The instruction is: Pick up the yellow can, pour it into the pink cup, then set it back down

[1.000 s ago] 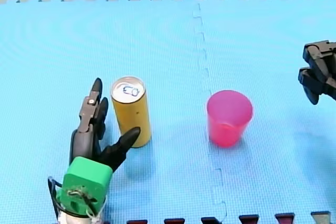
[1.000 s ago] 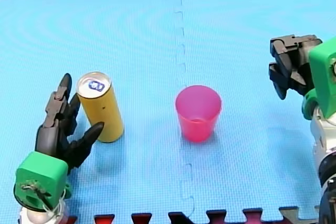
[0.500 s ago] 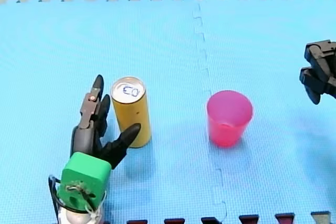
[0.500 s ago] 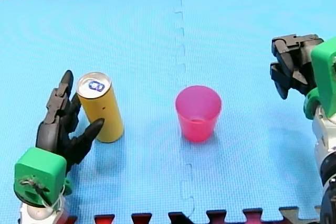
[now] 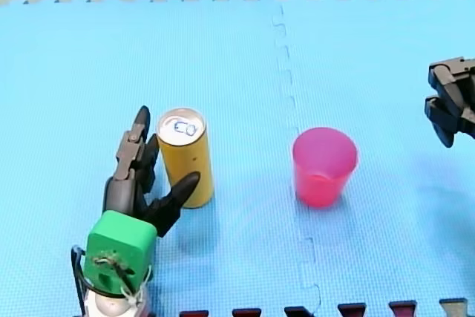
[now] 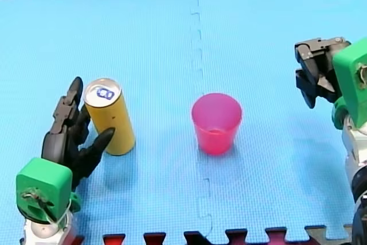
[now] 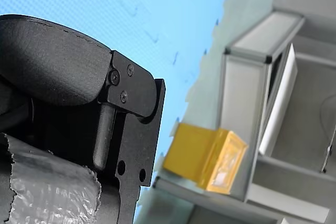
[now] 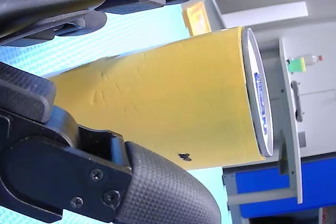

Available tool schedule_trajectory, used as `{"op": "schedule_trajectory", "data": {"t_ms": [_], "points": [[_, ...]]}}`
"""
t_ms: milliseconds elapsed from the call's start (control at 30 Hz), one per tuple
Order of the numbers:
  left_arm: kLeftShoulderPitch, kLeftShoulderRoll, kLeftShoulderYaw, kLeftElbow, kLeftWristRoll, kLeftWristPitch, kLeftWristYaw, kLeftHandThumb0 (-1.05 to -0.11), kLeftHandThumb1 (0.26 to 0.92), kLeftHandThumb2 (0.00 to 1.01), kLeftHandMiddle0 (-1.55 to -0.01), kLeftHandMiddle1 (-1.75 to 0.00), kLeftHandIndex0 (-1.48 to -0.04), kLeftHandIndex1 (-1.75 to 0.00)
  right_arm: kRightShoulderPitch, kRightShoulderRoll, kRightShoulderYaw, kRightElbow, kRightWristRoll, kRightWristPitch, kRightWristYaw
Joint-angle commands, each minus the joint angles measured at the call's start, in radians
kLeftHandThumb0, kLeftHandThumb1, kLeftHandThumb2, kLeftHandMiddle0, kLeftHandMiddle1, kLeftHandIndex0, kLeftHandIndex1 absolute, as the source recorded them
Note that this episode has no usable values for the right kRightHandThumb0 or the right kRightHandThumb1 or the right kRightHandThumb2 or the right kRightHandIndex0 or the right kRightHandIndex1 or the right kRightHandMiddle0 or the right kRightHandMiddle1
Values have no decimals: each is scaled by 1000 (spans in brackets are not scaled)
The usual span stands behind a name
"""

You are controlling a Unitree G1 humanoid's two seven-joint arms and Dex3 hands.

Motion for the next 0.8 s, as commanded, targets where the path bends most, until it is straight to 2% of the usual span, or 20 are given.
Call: {"op": "schedule_trajectory", "data": {"t_ms": [0,300,567,767], "points": [[-6,0,5,6,-5,8,-3,-1048,876,0,-300,-8,-187,-8,0,-3,-2,0,4,7,-1],[-8,-4,9,19,-10,11,-6,-1048,858,0,-308,-10,-196,-9,0,-4,-7,0,11,17,3],[-11,-5,14,28,-9,10,-5,-1048,851,0,-313,-8,-204,-7,3,-7,-14,0,19,11,23],[-11,-4,15,32,-7,6,-3,-1048,852,0,-318,-7,-207,-5,7,-7,-13,-1,14,2,16]]}}
